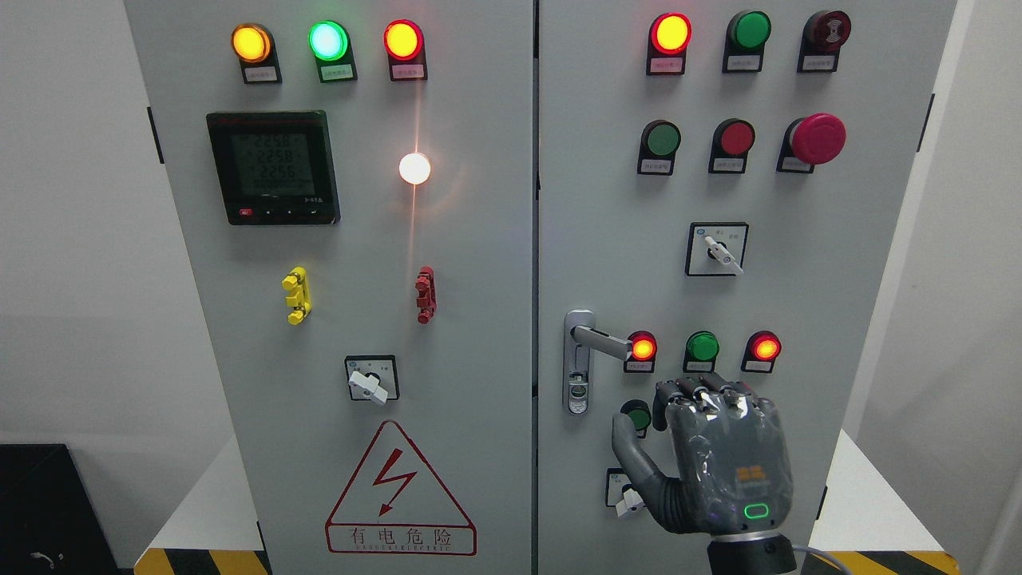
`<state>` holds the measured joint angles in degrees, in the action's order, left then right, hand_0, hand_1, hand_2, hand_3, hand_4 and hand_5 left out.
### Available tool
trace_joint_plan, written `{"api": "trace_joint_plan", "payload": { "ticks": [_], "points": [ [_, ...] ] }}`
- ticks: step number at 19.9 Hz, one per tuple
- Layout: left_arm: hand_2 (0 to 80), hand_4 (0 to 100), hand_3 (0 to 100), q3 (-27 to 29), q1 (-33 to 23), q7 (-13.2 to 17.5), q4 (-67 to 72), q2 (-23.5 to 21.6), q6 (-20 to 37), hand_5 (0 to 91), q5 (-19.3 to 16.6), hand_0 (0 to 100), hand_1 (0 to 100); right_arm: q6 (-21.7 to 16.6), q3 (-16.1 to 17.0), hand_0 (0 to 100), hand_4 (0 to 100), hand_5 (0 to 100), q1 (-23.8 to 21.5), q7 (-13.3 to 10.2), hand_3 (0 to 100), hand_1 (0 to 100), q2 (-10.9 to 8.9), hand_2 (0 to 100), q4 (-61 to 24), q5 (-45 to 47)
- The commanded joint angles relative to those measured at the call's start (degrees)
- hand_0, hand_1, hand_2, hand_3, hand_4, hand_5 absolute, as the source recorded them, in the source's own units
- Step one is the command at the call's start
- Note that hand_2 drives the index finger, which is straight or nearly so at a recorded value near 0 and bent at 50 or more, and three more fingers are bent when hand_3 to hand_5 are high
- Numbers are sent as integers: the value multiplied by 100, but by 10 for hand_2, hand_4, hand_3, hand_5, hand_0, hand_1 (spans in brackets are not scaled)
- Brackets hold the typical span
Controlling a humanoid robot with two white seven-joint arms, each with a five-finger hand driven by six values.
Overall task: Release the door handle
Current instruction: 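Open the right hand and pull it away from the handle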
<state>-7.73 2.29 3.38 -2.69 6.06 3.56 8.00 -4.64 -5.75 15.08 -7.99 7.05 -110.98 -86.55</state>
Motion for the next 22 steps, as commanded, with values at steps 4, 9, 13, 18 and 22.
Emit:
{"api": "trace_joint_plan", "payload": {
  "ticks": [4, 9, 13, 18, 22],
  "points": [
    [0, 0, 0, 0, 0, 4, 6, 0, 5, 0, 0, 120, 556, -764, 1127, 493, 476, 460, -471, -54, 457, 326, -20, 315, -442, 638],
    [0, 0, 0, 0, 0, 4, -3, 0, 5, 0, 0, 120, 556, -1636, 1743, 496, 293, 292, -542, -45, 291, 293, 16, 200, -425, 1165],
    [0, 0, 0, 0, 0, 4, -3, 0, 5, 0, 0, 120, 556, -1663, 1709, 508, 131, 164, -533, 8, 136, 248, -19, 72, -381, 1701],
    [0, 0, 0, 0, 0, 4, 6, 0, 5, 0, 0, 120, 556, -1689, 1647, 533, 68, 48, -515, 43, 63, 168, -28, 15, -319, 1922],
    [0, 0, 0, 0, 0, 4, 6, 0, 5, 0, 0, 120, 556, -1680, 1480, 521, 47, 14, -498, 43, 55, 166, -20, 17, -319, 1914]
  ]
}}
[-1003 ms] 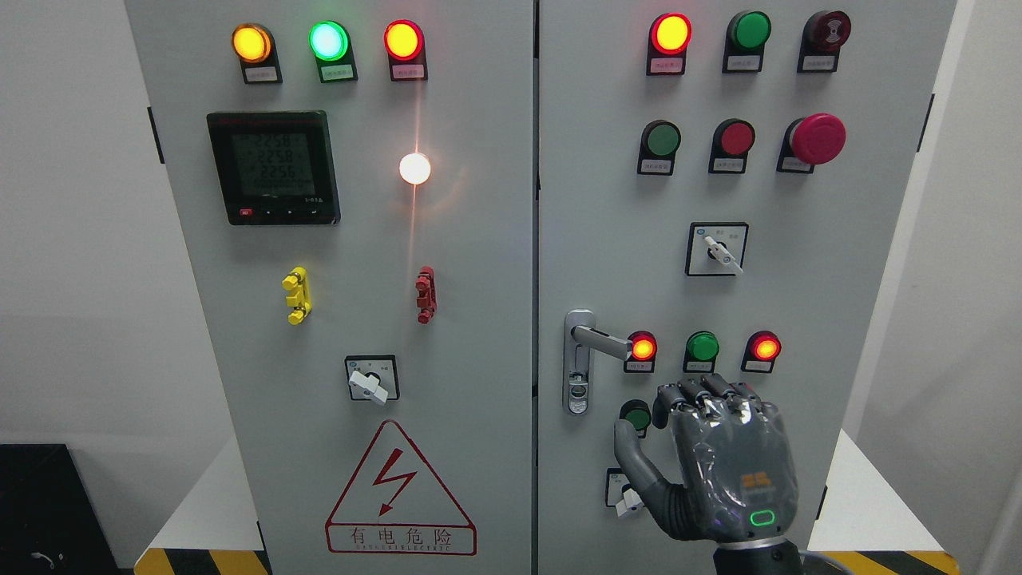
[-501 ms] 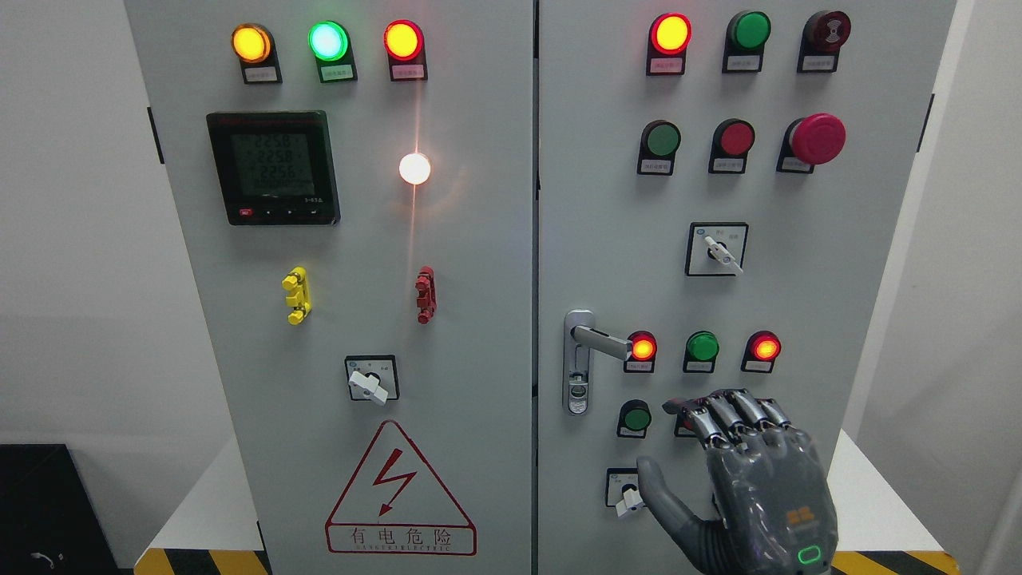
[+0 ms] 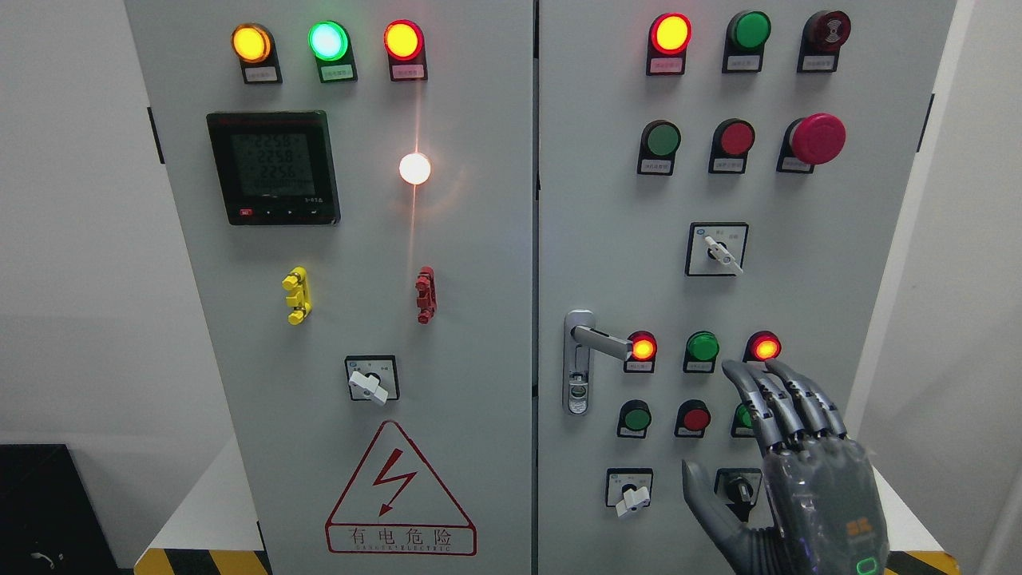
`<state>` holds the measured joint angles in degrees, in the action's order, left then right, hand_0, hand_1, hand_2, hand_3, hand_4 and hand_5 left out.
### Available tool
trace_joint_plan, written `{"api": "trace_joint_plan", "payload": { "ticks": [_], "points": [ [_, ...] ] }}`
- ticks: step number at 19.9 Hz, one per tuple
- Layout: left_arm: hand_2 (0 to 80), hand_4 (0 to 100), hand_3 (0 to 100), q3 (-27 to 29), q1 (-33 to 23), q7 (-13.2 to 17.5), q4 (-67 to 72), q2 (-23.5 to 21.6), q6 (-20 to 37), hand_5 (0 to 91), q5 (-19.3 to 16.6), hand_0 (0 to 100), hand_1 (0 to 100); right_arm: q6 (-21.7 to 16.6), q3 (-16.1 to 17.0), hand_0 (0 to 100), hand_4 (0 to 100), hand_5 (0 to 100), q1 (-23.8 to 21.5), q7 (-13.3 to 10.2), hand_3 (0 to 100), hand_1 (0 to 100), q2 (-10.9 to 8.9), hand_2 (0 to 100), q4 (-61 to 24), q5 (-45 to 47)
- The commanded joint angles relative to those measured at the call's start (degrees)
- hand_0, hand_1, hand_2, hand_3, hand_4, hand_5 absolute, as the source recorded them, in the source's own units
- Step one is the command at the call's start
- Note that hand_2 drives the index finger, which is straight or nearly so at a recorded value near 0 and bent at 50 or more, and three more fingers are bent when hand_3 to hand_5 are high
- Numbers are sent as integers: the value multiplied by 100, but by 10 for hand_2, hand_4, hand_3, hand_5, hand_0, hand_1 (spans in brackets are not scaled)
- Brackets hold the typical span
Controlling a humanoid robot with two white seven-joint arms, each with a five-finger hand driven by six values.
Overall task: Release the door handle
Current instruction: 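Open the right hand and pull it away from the handle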
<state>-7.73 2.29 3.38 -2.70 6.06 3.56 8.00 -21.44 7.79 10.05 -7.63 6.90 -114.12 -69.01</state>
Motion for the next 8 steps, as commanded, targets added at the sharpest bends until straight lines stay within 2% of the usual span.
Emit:
{"api": "trace_joint_plan", "payload": {
  "ticks": [1, 8],
  "points": [
    [0, 0, 0, 0, 0, 4, -3, 0, 5, 0, 0, 120, 556, 0, 126, 517, 43, 3, 5, 7, 55, 167, -5, 19, -5, 160],
    [0, 0, 0, 0, 0, 4, -3, 0, 5, 0, 0, 120, 556, 0, 65, 498, 41, 0, -21, 16, 63, 176, -14, 37, -14, 142]
  ]
}}
